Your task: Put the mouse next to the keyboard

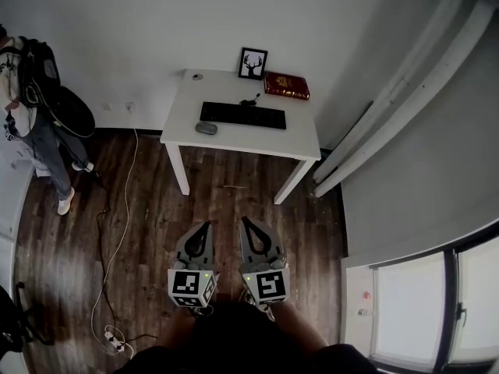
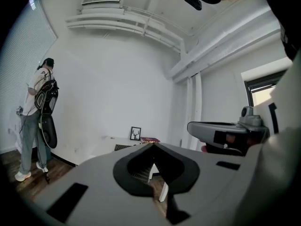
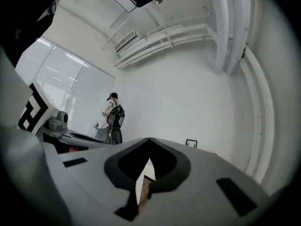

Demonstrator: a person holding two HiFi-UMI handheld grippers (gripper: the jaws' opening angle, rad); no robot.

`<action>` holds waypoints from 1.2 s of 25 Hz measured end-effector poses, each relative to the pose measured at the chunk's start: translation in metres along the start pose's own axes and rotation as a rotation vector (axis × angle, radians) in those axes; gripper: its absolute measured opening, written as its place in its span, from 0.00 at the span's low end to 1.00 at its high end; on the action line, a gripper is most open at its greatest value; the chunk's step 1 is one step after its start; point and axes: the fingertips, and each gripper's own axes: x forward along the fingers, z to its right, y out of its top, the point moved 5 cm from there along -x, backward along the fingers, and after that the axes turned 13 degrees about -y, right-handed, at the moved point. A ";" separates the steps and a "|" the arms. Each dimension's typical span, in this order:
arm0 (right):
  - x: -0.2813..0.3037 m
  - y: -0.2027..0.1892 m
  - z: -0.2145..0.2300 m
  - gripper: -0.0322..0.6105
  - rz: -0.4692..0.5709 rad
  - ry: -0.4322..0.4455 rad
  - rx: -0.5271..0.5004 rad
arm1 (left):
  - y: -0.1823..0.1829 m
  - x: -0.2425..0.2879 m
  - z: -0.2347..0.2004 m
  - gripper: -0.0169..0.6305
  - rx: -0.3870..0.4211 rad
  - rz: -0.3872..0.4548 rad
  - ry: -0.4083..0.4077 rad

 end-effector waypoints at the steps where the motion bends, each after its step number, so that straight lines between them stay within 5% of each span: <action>1: 0.001 0.000 -0.004 0.08 0.000 0.002 -0.004 | -0.001 -0.003 -0.003 0.03 -0.002 0.000 0.001; 18: 0.029 -0.007 -0.077 0.08 -0.047 -0.011 -0.016 | -0.016 -0.043 -0.069 0.03 -0.048 -0.040 -0.017; 30: 0.134 -0.035 -0.040 0.08 -0.040 0.006 0.025 | -0.008 0.046 -0.123 0.03 -0.013 -0.070 0.018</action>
